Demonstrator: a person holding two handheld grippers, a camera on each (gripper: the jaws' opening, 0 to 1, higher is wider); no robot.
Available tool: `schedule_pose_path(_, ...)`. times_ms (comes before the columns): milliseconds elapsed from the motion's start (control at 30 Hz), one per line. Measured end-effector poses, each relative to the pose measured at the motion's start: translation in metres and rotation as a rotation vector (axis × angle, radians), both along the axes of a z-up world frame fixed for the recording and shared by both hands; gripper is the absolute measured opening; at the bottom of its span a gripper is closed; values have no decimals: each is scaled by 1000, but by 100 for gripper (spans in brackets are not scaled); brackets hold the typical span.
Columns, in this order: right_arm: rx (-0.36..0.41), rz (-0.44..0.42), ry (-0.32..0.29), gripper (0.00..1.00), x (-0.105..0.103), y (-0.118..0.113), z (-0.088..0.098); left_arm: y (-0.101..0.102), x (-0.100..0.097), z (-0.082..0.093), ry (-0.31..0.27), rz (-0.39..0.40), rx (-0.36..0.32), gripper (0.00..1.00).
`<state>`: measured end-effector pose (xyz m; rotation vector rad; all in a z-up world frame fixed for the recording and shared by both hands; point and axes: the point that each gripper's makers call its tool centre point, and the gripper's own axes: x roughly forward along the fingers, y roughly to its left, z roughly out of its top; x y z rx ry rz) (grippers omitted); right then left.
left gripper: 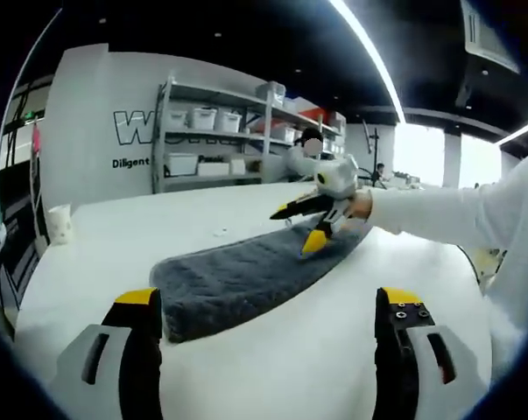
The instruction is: Open the folded towel by lifting each exposed corner and separating the folded layers until the towel lies flat within the target outline without major curled edges
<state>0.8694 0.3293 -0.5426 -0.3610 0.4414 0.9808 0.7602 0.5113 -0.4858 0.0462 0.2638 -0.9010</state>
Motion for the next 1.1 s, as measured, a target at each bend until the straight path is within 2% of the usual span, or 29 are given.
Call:
schedule_pose_path(100, 2, 25, 17, 86, -2, 15, -4, 1, 1, 0, 2, 0, -2, 100)
schedule_pose_path(200, -28, 54, 45, 78, -3, 25, -13, 0, 1, 0, 1, -2, -8, 100)
schedule_pose_path(267, -49, 53, 39, 75, -1, 29, -17, 0, 1, 0, 2, -2, -9, 100)
schedule_pose_path(433, -5, 8, 70, 68, 13, 29, -15, 0, 1, -1, 6, 0, -9, 100)
schedule_pose_path(533, 30, -7, 107, 56, 17, 26, -16, 0, 1, 0, 4, 0, -11, 100)
schedule_pose_path(667, 70, -28, 140, 47, 15, 23, -18, 1, 1, 1, 2, 1, -16, 100)
schedule_pose_path(700, 82, -34, 145, 43, 21, 20, -17, 1, 1, 2, 1, 1, -18, 100)
schedule_pose_path(833, 86, -42, 140, 30, 26, 15, -16, 1, 1, 2, 1, 2, -20, 100)
schedule_pose_path(1033, 72, -29, 119, 17, 25, 16, -14, 1, 2, 3, 1, 4, -21, 100)
schedule_pose_path(1067, 70, -24, 113, 13, 24, 16, -13, 2, 2, 3, 3, 6, -22, 100)
schedule_pose_path(1100, 70, -16, 100, 5, 24, 16, -10, 2, 2, 2, 4, 8, -22, 100)
